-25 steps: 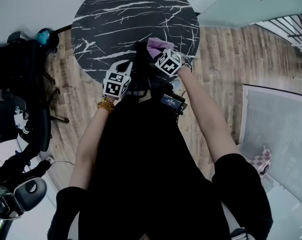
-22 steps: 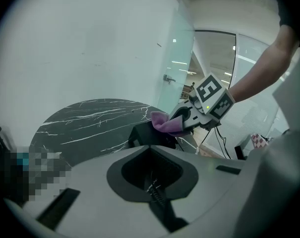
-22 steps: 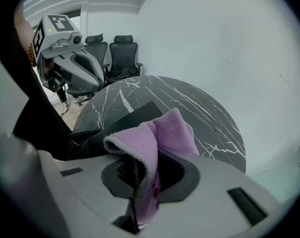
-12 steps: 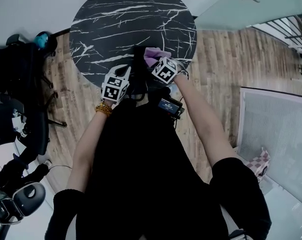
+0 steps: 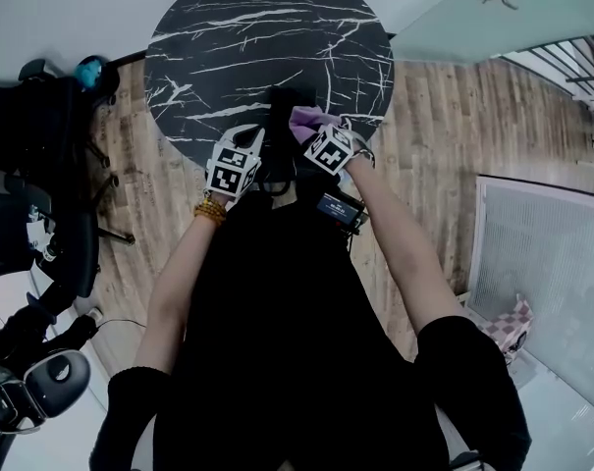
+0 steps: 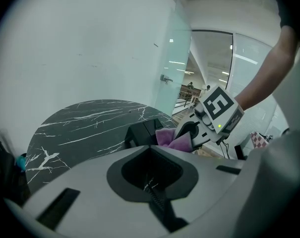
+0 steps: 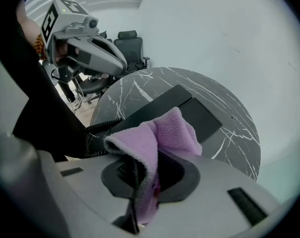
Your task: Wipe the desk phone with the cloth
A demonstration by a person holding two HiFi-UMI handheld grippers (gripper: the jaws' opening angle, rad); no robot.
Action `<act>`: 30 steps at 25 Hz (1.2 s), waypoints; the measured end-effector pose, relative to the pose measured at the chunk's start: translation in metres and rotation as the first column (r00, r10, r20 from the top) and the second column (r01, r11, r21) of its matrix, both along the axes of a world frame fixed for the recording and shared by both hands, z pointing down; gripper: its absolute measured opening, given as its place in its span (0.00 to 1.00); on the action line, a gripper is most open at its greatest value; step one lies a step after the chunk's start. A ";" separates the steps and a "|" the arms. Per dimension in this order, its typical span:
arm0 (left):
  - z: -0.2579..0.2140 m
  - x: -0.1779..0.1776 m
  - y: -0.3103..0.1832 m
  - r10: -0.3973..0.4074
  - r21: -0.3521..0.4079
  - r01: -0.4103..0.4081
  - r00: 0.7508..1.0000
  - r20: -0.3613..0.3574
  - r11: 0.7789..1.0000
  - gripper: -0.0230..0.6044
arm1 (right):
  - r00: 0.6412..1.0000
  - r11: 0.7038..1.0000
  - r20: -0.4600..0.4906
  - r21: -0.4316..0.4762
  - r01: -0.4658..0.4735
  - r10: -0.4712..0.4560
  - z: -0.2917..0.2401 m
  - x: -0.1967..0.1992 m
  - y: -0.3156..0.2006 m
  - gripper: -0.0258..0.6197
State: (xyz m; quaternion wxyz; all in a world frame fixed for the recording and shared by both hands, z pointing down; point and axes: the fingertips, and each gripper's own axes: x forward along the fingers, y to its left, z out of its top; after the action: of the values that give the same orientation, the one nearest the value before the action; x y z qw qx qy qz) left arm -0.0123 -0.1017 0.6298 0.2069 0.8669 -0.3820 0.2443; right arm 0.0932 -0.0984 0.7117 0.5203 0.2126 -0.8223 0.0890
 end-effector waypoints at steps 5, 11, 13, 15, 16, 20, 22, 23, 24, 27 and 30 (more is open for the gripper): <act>0.000 0.000 0.002 0.003 0.002 -0.003 1.000 0.003 1.000 0.06 | 1.000 1.000 -0.012 -0.014 0.009 -0.009 0.003 0.000 0.008 0.13; 0.000 0.000 0.002 0.006 0.000 -0.006 1.000 0.005 1.000 0.06 | 1.000 0.999 -0.009 -0.035 0.018 -0.018 0.007 -0.001 0.016 0.13; 0.002 0.000 0.004 0.009 -0.004 -0.009 1.000 0.006 1.000 0.06 | 1.000 0.999 -0.012 -0.047 0.027 -0.028 0.010 -0.001 0.022 0.13; 0.002 0.000 0.005 0.010 -0.006 -0.010 1.000 0.005 1.000 0.06 | 0.999 0.998 -0.013 -0.058 0.033 -0.033 0.013 -0.001 0.027 0.13; 0.002 0.001 0.004 0.010 -0.006 -0.010 1.000 0.005 1.000 0.06 | 0.999 0.997 -0.011 -0.064 0.033 -0.034 0.014 -0.001 0.029 0.13; 0.005 0.002 0.004 0.019 -0.013 -0.019 1.000 0.011 1.000 0.06 | 0.999 0.995 -0.004 -0.088 0.038 -0.038 0.018 -0.003 0.036 0.13; 0.006 0.003 0.003 0.024 -0.014 -0.024 1.000 0.014 1.000 0.06 | 0.999 0.994 -0.001 -0.097 0.045 -0.046 0.019 -0.004 0.038 0.13; 0.006 0.003 0.003 0.026 -0.014 -0.026 1.000 0.014 1.000 0.06 | 0.999 0.994 0.003 -0.102 0.050 -0.050 0.020 -0.005 0.039 0.13; 0.006 0.003 0.003 0.027 -0.014 -0.026 1.000 0.014 1.000 0.06 | 0.998 0.993 0.007 -0.107 0.055 -0.055 0.020 -0.006 0.041 0.13; 0.006 0.003 0.002 0.025 -0.017 -0.025 1.000 0.009 1.000 0.06 | 0.997 0.990 0.014 -0.122 0.074 -0.073 0.022 -0.008 0.044 0.13; 0.000 0.005 -0.001 0.019 -0.014 -0.019 1.000 -0.008 1.000 0.06 | 0.995 0.983 0.003 -0.158 0.098 -0.099 0.022 -0.007 0.051 0.13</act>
State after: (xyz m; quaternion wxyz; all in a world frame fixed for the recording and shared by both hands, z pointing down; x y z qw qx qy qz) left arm -0.0074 -0.1030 0.6302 0.2122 0.8699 -0.3714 0.2455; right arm 0.0866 -0.0475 0.7340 0.5414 0.1300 -0.8208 0.1274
